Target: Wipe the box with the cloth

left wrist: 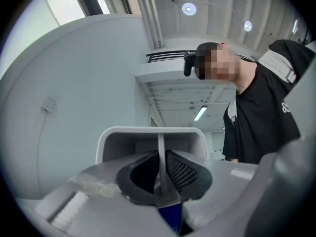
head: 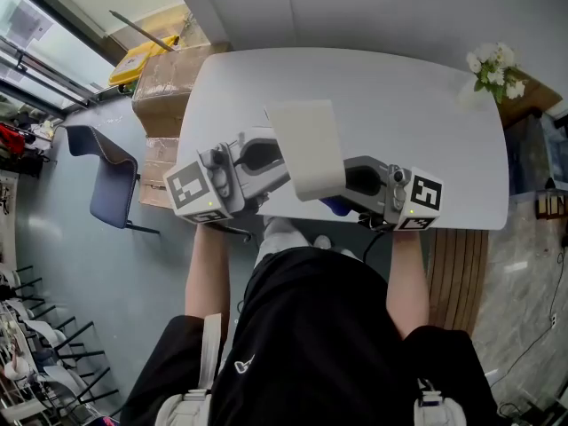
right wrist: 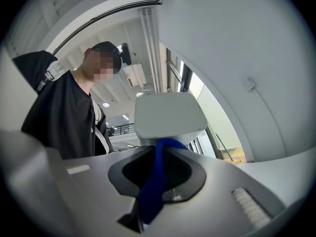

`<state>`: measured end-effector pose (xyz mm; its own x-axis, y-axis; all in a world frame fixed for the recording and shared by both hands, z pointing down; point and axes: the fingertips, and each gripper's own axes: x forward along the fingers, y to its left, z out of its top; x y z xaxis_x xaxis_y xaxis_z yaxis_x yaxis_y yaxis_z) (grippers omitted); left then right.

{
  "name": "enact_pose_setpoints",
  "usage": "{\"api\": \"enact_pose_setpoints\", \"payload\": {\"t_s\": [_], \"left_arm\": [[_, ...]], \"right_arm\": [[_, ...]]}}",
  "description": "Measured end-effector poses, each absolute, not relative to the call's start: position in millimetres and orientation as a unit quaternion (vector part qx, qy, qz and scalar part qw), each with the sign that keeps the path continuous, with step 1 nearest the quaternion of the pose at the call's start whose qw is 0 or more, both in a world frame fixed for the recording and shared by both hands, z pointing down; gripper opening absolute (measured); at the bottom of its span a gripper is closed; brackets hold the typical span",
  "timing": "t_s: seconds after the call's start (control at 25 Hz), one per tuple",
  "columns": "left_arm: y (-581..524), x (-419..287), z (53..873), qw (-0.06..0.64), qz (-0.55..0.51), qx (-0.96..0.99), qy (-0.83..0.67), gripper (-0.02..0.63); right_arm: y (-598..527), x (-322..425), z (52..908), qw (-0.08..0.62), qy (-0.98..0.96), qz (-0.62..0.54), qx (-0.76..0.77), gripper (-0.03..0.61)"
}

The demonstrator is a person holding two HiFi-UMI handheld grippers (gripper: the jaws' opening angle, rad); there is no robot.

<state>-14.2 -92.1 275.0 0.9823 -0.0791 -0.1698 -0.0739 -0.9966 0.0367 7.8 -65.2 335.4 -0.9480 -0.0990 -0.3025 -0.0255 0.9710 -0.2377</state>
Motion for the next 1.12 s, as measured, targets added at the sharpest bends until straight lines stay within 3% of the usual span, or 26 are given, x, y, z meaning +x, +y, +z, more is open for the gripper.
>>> {"api": "enact_pose_setpoints", "payload": {"t_s": [1.12], "left_arm": [[-106, -47, 328, 0.066, -0.047, 0.993, -0.09, 0.048]], "right_arm": [[-30, 8, 293, 0.222, 0.971, -0.088, -0.004, 0.051]]}}
